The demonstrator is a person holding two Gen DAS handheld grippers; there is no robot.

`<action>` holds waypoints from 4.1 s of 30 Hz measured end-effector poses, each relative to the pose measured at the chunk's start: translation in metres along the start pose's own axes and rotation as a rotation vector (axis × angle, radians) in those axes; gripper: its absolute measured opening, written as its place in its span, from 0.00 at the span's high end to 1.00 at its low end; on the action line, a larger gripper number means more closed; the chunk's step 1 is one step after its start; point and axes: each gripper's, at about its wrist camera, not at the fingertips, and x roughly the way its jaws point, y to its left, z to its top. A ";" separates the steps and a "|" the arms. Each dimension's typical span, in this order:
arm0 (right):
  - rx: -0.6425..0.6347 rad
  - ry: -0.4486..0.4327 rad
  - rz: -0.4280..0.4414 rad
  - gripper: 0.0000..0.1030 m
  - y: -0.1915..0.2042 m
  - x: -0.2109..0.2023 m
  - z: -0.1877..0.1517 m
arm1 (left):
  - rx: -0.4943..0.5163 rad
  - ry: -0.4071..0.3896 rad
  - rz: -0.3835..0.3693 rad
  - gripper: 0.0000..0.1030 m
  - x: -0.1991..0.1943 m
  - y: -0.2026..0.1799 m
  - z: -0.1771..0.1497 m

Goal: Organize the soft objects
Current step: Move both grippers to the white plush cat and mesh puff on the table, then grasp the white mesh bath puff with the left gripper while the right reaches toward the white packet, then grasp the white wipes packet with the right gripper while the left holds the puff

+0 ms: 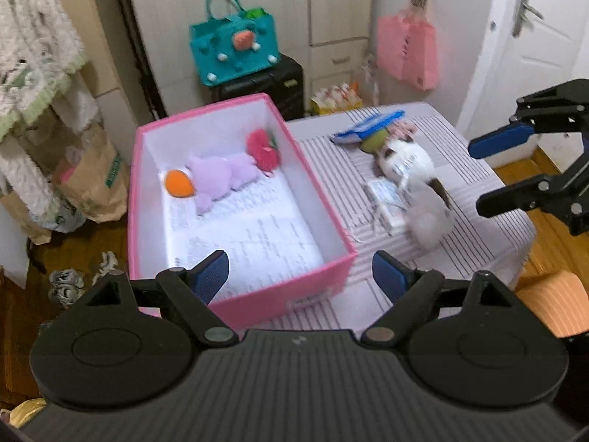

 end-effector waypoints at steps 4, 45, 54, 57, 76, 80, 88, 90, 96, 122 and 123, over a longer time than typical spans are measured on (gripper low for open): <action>0.029 0.009 -0.002 0.39 -0.009 -0.006 -0.018 | 0.029 0.011 -0.027 0.17 0.007 -0.018 0.001; 0.062 0.058 -0.067 0.38 -0.098 0.064 -0.153 | 0.123 -0.044 -0.199 0.33 0.176 -0.135 0.010; 0.039 0.070 -0.092 0.38 -0.099 0.067 -0.151 | 0.051 -0.107 -0.194 0.60 0.183 -0.137 -0.001; 0.047 0.078 -0.094 0.38 -0.099 0.066 -0.153 | -0.003 -0.116 -0.240 0.71 0.176 -0.127 -0.005; 0.041 0.018 -0.084 0.36 -0.079 0.093 -0.128 | -0.136 -0.220 -0.177 0.75 0.117 -0.074 -0.009; 0.075 -0.004 -0.130 0.34 -0.077 0.116 -0.117 | -0.136 -0.205 -0.183 0.76 0.120 -0.066 -0.005; 0.209 -0.026 -0.180 0.29 -0.088 0.147 -0.108 | -0.131 -0.193 -0.207 0.76 0.116 -0.055 0.004; 0.227 -0.030 -0.201 0.32 -0.089 0.153 -0.106 | -0.133 -0.188 -0.215 0.76 0.116 -0.053 0.004; 0.198 0.033 -0.199 0.39 -0.079 0.136 -0.109 | -0.127 -0.162 -0.219 0.76 0.118 -0.052 0.004; 0.231 0.130 -0.221 0.55 -0.074 0.088 -0.131 | -0.061 -0.051 -0.216 0.76 0.089 -0.067 -0.017; 0.228 0.132 -0.212 0.55 -0.072 0.083 -0.130 | -0.061 -0.039 -0.220 0.76 0.087 -0.066 -0.018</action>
